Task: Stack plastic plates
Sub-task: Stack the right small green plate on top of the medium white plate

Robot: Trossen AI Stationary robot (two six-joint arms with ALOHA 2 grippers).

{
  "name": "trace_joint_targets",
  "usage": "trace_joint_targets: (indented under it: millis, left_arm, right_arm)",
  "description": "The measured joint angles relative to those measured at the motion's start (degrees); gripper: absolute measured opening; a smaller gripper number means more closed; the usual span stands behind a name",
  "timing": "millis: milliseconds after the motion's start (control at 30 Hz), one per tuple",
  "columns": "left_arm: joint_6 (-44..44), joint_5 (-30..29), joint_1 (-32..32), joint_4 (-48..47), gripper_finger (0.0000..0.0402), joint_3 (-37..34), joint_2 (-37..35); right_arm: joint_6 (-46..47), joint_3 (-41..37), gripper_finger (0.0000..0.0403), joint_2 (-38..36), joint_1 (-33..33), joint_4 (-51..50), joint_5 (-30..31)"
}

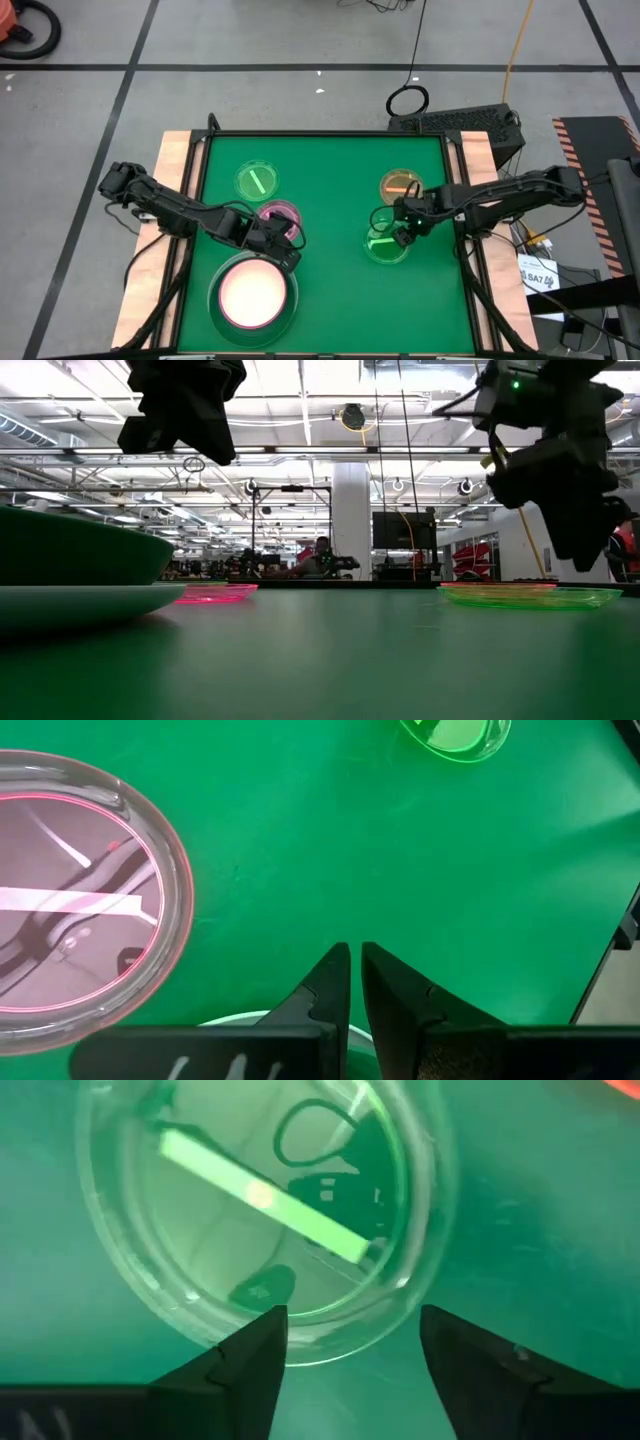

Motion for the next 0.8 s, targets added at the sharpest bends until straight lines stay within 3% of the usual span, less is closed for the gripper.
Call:
trace_joint_targets:
  millis: [400,800]
  left_arm:
    - [0.55,-1.02,0.0,-0.02,0.0035,0.0,0.0]
    - [2.87,-1.07,0.0,-0.02,0.0035,0.0,0.0]
  right_arm:
    - [3.45,-0.98,0.0159,0.72,0.03,0.14,5.72]
    - [9.53,-6.53,0.012,0.74,0.05,6.67,5.93]
